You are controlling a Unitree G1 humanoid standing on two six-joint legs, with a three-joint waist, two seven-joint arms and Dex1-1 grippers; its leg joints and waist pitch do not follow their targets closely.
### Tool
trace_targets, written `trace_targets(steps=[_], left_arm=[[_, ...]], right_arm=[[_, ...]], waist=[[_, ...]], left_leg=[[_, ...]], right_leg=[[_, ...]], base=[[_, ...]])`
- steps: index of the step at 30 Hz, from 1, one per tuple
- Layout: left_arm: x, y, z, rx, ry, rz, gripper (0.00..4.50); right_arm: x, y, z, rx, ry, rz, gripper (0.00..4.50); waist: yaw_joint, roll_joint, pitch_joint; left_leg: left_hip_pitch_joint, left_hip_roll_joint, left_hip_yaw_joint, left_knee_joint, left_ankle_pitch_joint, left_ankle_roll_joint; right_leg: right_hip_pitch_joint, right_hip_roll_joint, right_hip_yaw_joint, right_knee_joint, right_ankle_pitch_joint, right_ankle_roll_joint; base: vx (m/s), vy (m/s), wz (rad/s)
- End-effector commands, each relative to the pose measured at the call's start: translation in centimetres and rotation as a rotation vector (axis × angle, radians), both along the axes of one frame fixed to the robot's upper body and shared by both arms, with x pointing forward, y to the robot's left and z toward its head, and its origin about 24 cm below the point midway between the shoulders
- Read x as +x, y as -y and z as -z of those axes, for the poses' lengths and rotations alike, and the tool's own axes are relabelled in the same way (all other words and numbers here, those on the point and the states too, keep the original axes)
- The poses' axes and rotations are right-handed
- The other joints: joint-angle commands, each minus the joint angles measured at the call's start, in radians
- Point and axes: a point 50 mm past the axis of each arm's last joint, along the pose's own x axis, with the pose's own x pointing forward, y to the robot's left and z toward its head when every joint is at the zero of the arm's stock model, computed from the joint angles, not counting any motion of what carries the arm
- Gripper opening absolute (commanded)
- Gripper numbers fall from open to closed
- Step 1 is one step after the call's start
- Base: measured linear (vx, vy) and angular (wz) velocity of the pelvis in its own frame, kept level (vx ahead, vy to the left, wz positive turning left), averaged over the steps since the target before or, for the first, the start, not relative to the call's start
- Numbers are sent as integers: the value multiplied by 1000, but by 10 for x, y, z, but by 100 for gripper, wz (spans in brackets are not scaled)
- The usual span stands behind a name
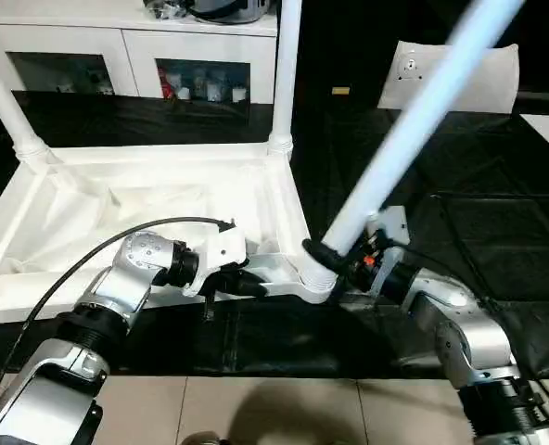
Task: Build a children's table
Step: Insert table leg to table base
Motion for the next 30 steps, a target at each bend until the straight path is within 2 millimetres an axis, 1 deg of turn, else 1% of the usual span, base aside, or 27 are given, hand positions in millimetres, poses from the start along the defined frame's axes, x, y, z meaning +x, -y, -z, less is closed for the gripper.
trace_targets(steps=[1, 2, 3, 4, 5, 6, 8, 9, 10, 11, 12, 13, 14, 15, 16, 17, 18, 19, 21, 22, 23, 25, 27, 28, 30], left_arm=[[5, -3, -6, 44, 31, 9, 0], [5, -3, -6, 47, 31, 11, 0], [5, -3, -6, 51, 32, 14, 0], [5, -3, -6, 51, 32, 14, 0], [4, -4, -5, 65, 32, 28, 0], [4, -4, -5, 70, 33, 36, 0], [3, -3, -6, 79, 35, 49, 0], [3, -3, -6, 85, 37, 56, 0], [4, -3, -6, 89, 39, 59, 0], [5, -1, -7, 92, 41, 67, 0], [5, -1, -8, 93, 42, 71, 0], [6, 0, -9, 94, 43, 86, 0], [6, 3, -11, 92, 44, 115, 0], [6, 4, -11, 92, 44, 126, 0], [6, 6, -12, 94, 45, 145, 0], [6, 7, -13, 102, 45, 160, 0], [7, 8, -14, 108, 46, 169, 0], [7, 8, -14, 111, 46, 172, 0], [8, 8, -15, 119, 47, 182, 0], [9, 8, -16, 123, 48, 183, 0], [10, 7, -16, 140, 55, 186, 0], [11, 6, -16, 145, 58, 183, 0], [14, 3, -16, 156, 65, 167, 0], [14, 3, -16, 156, 65, 167, 0], [15, 1, -16, 158, 68, 154, 0]], right_arm=[[-10, 15, 30, -154, -112, 21, 190], [-10, 13, 30, -165, -108, 9, 190], [-11, 12, 30, -177, -105, -10, 190], [-11, 12, 30, -177, -105, -10, 189], [-13, 6, 32, -199, -110, -65, 189], [-14, 4, 33, -204, -111, -85, 189], [-15, 0, 36, -209, -111, -126, 189], [-17, -2, 36, -202, -113, -143, 189], [-17, -4, 37, -197, -114, -154, 189], [-20, -6, 38, -178, -120, -177, 189], [-21, -8, 38, -167, -124, -192, 189], [-25, -10, 39, -159, -130, -220, 189], [-30, -12, 41, -149, -141, -273, 189], [-33, -13, 42, -145, -146, -295, 189], [-36, -15, 43, -141, -149, -328, 189], [-39, -16, 43, -132, -149, -359, 189], [-40, -17, 43, -126, -149, -377, 189], [-41, -18, 43, -124, -149, -383, 189], [-44, -19, 43, -124, -150, -415, 189], [-44, -19, 43, -124, -149, -426, 189], [-45, -20, 43, -130, -146, -440, 189], [-45, -20, 43, -130, -144, -442, 189], [-44, -19, 43, -131, -139, -446, 189], [-44, -19, 43, -131, -139, -446, 189], [-43, -19, 43, -130, -133, -437, 189]], waist=[[-9, 9, -54], [-9, 8, -53], [-10, 1, -52], [-9, 6, -51], [-10, 3, -52], [-11, 6, -52], [-12, 5, -53], [-12, 3, -50], [-12, 4, -50], [-11, 3, -44], [-11, 5, -42], [-11, 3, -43], [-10, 4, -36], [-8, 4, -38], [-8, 4, -38], [-8, 5, -34], [-9, 4, -32], [-9, 7, -29], [-10, 5, -32], [-9, 5, -34], [-11, 5, -34], [-11, 4, -35], [-11, 0, -33], [-11, 1, -31], [-10, 2, -29]], left_leg=[[12, 98, -44, -95, -207, -22], [13, 98, -44, -95, -215, -20], [12, 98, -44, -95, -217, -17], [13, 100, -46, -96, -224, -18], [13, 101, -47, -96, -228, -18], [14, 102, -47, -98, -229, -19], [13, 103, -47, -98, -231, -20], [12, 102, -47, -99, -232, -18], [12, 102, -46, -98, -232, -17], [10, 100, -45, -99, -223, -9], [10, 100, -45, -100, -226, -7], [11, 100, -45, -100, -228, -3], [11, 98, -45, -101, -237, 1], [14, 100, -45, -101, -234, 8], [14, 100, -45, -101, -234, 8], [13, 102, -46, -106, -233, 11], [13, 101, -46, -108, -237, 13], [15, 103, -47, -111, -246, 11], [18, 105, -47, -112, -236, 9], [18, 104, -44, -111, -216, 14], [14, 104, -43, -110, -196, 19], [16, 105, -41, -110, -187, 23], [17, 104, -40, -111, -200, 24], [17, 104, -41, -112, -209, 22], [19, 106, -42, -114, -237, 12]], right_leg=[[36, -121, 75, -84, -290, -175], [35, -123, 75, -88, -315, -172], [36, -122, 75, -89, -328, -168], [34, -123, 75, -90, -349, -164], [33, -122, 74, -89, -355, -162], [31, -121, 75, -90, -350, -162], [33, -123, 76, -87, -327, -169], [32, -123, 76, -88, -323, -170], [33, -123, 77, -88, -320, -172], [31, -123, 78, -89, -314, -171], [30, -122, 78, -90, -319, -170], [32, -123, 78, -91, -329, -168], [28, -122, 78, -96, -350, -160], [29, -123, 78, -98, -352, -155], [29, -123, 78, -98, -352, -155], [30, -120, 77, -94, -320, -162], [31, -120, 77, -95, -321, -163], [32, -121, 76, -96, -329, -164], [34, -122, 75, -95, -308, -171], [35, -121, 75, -93, -274, -179], [37, -121, 75, -89, -237, -190], [37, -121, 74, -86, -209, -201], [38, -123, 74, -91, -242, -200], [36, -124, 75, -93, -265, -197], [34, -128, 77, -101, -338, -181]], base=[[0, 0, 0], [0, 0, 0], [0, 0, 0], [0, 0, 0], [0, 0, 0], [0, 0, 0], [0, 0, 0], [0, 0, 0], [0, 0, 0], [0, 0, 0], [0, 0, 0], [0, 0, 0], [0, 0, 0], [0, 0, 0], [0, 0, 0], [0, 0, 0], [0, 0, 0], [0, 0, 0], [0, 0, 0], [0, 0, 0], [0, 0, 0], [0, 0, 0], [0, 0, 0], [0, 0, 0], [0, 0, 0]])
